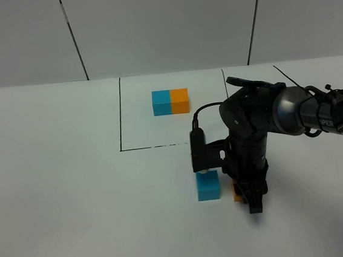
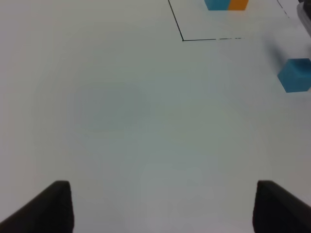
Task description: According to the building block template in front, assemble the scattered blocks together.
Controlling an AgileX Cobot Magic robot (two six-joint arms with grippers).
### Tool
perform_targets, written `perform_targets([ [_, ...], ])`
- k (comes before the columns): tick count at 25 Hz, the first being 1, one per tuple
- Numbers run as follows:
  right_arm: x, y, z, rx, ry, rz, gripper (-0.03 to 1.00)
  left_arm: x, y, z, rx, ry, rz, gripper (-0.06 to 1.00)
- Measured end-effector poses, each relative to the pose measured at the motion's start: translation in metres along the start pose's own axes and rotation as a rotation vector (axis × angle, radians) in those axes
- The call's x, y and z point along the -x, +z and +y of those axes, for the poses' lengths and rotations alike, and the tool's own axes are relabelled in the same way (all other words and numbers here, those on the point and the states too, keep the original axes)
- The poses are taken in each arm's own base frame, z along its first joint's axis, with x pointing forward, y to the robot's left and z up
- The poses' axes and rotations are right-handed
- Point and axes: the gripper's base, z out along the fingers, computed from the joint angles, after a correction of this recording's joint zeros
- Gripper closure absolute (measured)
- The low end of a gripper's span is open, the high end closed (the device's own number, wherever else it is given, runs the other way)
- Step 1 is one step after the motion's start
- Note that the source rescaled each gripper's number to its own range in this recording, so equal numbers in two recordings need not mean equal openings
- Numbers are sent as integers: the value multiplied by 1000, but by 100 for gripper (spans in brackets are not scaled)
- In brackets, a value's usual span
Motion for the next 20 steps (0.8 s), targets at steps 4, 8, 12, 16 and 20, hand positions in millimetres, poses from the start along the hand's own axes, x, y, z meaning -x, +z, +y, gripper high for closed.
perform_targets([
  [4,1,-1,-2,-8,-2,-4,96,0,0,0,0,0,0,34],
  [8,2,-2,-4,-25,-2,-13,96,0,0,0,0,0,0,34],
  [12,2,-2,-5,-30,-5,-15,96,0,0,0,0,0,0,34],
  [16,2,-2,-5,-32,-5,-17,96,0,0,0,0,0,0,34],
  [20,3,-4,-7,-38,-4,-19,96,0,0,0,0,0,0,34],
])
